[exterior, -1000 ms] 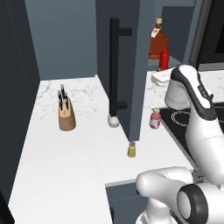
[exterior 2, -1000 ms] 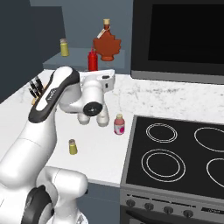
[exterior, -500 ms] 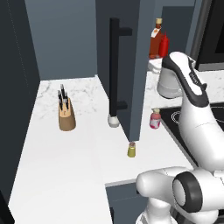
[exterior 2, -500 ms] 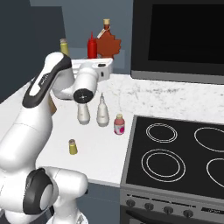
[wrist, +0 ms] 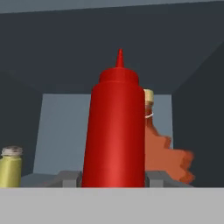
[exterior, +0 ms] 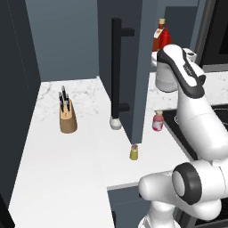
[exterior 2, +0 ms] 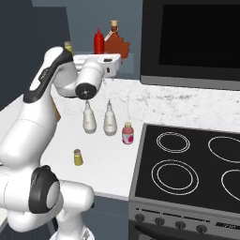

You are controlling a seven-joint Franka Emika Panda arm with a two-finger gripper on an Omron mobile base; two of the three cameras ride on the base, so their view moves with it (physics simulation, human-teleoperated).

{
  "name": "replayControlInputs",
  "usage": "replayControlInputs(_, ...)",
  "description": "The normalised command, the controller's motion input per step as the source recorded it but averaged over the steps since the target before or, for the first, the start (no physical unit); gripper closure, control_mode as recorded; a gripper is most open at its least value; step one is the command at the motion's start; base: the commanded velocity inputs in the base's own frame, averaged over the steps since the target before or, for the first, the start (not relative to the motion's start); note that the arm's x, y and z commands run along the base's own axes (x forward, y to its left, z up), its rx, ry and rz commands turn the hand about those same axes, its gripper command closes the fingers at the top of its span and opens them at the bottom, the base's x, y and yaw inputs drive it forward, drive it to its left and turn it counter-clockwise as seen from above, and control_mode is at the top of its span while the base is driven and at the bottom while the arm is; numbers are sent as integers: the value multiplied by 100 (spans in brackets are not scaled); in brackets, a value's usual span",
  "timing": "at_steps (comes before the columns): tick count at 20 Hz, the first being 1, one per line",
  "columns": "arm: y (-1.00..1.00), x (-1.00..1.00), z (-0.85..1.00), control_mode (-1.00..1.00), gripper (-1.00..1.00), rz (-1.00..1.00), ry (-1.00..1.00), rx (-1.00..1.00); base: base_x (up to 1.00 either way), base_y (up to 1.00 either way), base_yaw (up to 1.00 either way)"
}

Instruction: Put the shaker and condiment bottle from the counter next to their counterparts in the cabinet.

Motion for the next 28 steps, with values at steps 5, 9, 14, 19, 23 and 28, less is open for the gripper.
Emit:
replayControlInputs(5, -4, 12, 0, -100, 100, 0, 2, 0, 0, 0, 0)
replayControlInputs(9, -13, 0, 0, -100, 100, 0, 1, 3, 0, 0, 0)
replayControlInputs(14, -16, 0, 0, -100, 100, 0, 0, 4, 0, 0, 0)
replayControlInputs(19, -10, 0, 0, -100, 100, 0, 0, 1, 0, 0, 0)
replayControlInputs(23, 0, 1, -2, -100, 100, 0, 0, 0, 0, 0, 0)
replayControlInputs(28, 0, 11, -4, -100, 100, -1, 0, 0, 0, 0, 0)
